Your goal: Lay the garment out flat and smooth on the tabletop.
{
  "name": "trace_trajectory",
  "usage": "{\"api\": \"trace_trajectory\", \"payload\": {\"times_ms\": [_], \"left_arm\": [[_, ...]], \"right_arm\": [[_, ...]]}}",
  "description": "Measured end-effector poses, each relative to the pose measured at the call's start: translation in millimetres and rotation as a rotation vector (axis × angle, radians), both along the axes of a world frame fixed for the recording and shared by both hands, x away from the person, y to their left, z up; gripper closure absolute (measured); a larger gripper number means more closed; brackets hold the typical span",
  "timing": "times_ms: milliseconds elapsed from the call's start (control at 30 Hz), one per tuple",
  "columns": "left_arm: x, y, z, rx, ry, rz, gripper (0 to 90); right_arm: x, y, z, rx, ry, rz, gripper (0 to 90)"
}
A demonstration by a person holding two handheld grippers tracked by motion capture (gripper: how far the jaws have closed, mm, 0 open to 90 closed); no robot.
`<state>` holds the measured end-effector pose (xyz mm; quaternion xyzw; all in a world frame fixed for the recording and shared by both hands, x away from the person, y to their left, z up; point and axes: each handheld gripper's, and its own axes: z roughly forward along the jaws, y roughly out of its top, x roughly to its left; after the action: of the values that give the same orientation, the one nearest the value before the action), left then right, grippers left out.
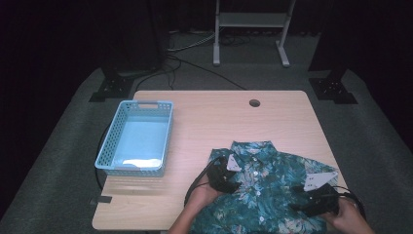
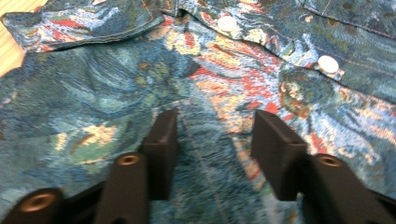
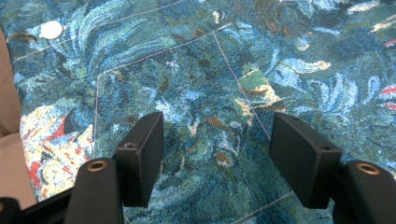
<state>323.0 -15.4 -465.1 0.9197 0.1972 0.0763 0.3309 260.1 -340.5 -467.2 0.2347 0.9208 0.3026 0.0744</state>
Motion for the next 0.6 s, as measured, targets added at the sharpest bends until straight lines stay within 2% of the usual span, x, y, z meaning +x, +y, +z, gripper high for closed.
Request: {"api": "trace_trajectory", "payload": {"times_ms": [67,100,133,167,333,600], "left_arm": [[1.8,0.3,0.5,-0.003,0.008,-0.002,62.4],[3.0,0.4,0.9,-0.005,0.018,-0.003,62.4],[4.2,0.6,1.2,-0.004,0.02,-0.007,68.3],[4.9,0.4,1.4,-0.004,0.021,-0.004,68.3],[5.2,-0.4,3.0,0.028,-0.002,-0.002,83.9],[-1.2,13.7,19.5,0.035,-0.082,0.002,87.4]], "right_arm": [[-0.2,-4.7,0.3,-0.005,0.002,-0.002,34.7],[-0.2,-4.7,0.3,-0.005,0.002,-0.002,34.7],[-0.6,-8.7,0.2,-0.003,0.002,-0.008,34.7],[-0.6,-8.7,0.2,-0.003,0.002,-0.008,34.7],[-2.0,-12.6,-1.2,0.013,-0.008,-0.018,34.5],[-3.0,-13.0,-1.9,0.021,-0.012,-0.028,34.5]]}}
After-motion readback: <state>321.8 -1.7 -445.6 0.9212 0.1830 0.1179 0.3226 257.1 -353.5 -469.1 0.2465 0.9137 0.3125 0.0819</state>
